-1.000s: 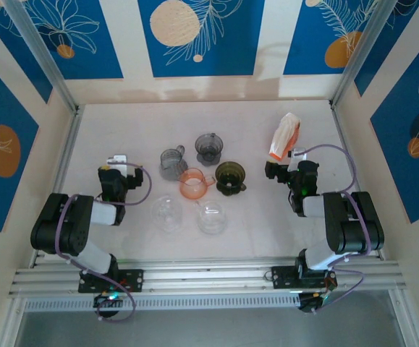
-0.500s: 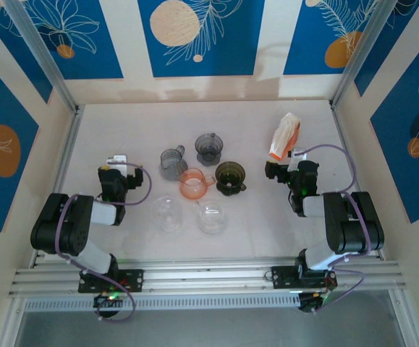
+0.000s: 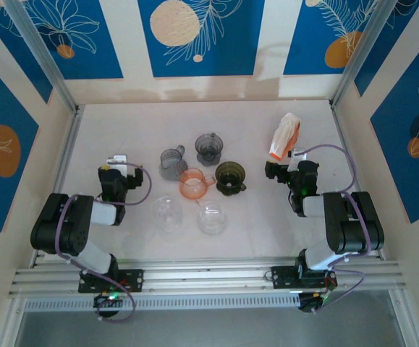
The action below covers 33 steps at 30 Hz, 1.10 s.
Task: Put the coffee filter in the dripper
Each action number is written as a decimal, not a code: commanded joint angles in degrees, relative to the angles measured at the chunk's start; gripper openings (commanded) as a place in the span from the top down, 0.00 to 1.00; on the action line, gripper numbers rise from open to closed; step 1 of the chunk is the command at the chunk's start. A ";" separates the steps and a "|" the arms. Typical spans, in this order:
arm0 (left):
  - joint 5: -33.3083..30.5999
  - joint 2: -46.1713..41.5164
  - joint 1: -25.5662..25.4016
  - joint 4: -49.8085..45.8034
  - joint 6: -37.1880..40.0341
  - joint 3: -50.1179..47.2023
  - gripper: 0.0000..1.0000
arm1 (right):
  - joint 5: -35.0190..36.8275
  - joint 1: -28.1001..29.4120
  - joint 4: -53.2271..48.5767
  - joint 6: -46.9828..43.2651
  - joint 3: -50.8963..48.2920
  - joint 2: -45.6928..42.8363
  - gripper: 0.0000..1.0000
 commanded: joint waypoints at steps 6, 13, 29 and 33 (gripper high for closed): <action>0.07 0.31 -0.35 0.93 0.53 1.10 0.00 | -0.93 -0.28 -0.27 -0.96 1.55 0.13 0.01; 1.37 -0.13 -0.36 2.41 0.89 0.13 0.00 | -1.74 -0.65 -0.12 -0.73 1.40 0.05 0.01; -7.65 -18.94 -0.37 -26.64 -9.16 6.68 0.00 | 8.80 3.20 -27.78 2.87 8.45 -14.47 0.01; -3.90 -22.87 -0.23 -27.91 -18.86 8.74 0.00 | 23.05 6.52 -37.65 7.95 11.78 -18.62 0.01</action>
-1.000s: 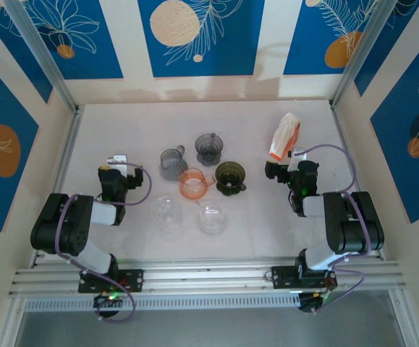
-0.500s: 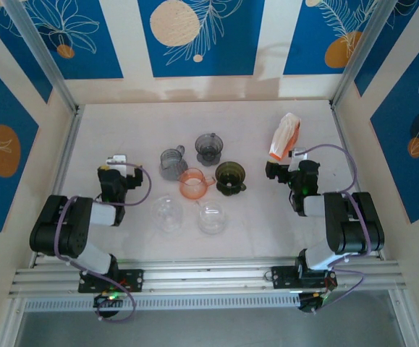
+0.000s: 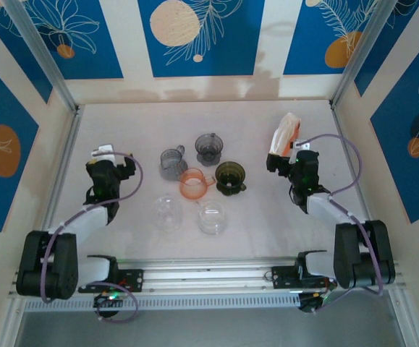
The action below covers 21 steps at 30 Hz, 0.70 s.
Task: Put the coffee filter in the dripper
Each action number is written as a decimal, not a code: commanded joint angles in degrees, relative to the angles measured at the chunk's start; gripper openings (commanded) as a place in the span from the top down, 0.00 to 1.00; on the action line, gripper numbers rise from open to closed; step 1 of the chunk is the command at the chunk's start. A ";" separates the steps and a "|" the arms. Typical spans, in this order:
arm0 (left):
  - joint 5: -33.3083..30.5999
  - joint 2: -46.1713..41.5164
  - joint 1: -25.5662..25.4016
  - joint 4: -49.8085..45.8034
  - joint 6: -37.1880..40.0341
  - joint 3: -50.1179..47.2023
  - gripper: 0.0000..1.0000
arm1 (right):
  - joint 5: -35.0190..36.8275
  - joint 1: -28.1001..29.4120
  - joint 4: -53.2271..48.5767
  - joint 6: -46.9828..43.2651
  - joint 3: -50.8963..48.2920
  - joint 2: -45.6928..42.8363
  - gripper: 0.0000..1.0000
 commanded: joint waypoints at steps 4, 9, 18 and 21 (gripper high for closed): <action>3.21 -4.83 -0.11 -2.27 -21.30 2.45 0.00 | 15.35 0.68 -23.69 19.09 8.96 -4.28 0.01; 4.73 -8.68 0.54 0.73 -40.69 -0.66 0.00 | 4.41 -2.26 -35.12 28.48 14.24 -2.74 0.01; 18.01 -7.16 2.63 5.48 -52.72 -1.53 0.00 | -5.74 -2.88 -27.59 35.86 8.24 -7.44 0.01; 24.03 -3.89 3.56 18.79 -56.88 -4.88 0.00 | -6.87 -0.09 -28.83 32.78 9.51 -8.20 0.01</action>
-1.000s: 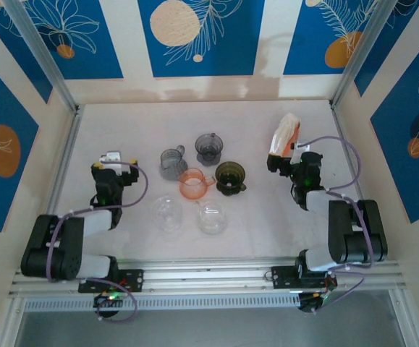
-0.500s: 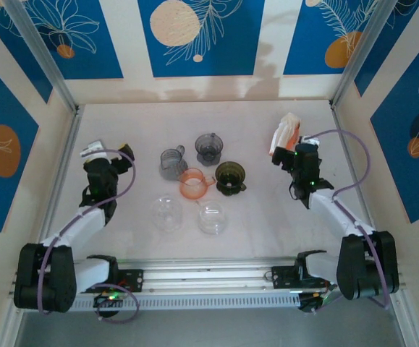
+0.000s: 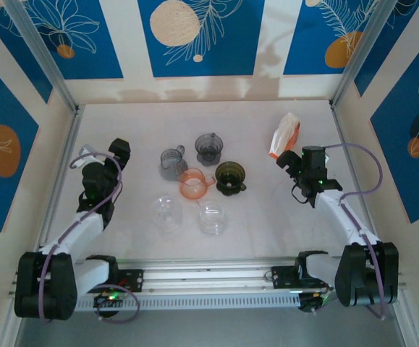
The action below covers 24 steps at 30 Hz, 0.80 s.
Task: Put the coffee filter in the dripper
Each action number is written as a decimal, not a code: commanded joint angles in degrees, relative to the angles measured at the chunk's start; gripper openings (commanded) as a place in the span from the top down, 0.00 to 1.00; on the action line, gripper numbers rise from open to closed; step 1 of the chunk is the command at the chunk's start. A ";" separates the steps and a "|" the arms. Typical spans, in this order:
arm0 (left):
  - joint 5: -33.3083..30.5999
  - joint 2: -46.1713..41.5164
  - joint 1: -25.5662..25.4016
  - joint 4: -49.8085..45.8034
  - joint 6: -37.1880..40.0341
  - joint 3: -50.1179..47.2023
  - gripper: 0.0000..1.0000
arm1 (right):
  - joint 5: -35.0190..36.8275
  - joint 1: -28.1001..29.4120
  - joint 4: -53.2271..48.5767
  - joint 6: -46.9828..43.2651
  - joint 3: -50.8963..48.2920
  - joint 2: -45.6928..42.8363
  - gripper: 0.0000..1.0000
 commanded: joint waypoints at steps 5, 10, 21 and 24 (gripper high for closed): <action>30.49 11.48 0.97 10.07 -9.02 5.72 0.00 | -4.51 8.84 -3.35 -5.39 4.10 -0.37 0.01; 41.35 19.67 -2.65 28.66 -20.20 3.09 0.12 | -2.28 16.45 -5.68 -7.66 5.21 1.11 0.01; 23.51 -16.09 -10.11 -42.53 11.68 6.79 0.10 | 2.47 23.88 -8.32 -7.00 8.24 7.78 0.04; 18.11 -21.04 -10.59 -54.41 14.73 9.54 0.10 | 3.83 25.11 -8.94 -7.09 9.34 8.98 0.04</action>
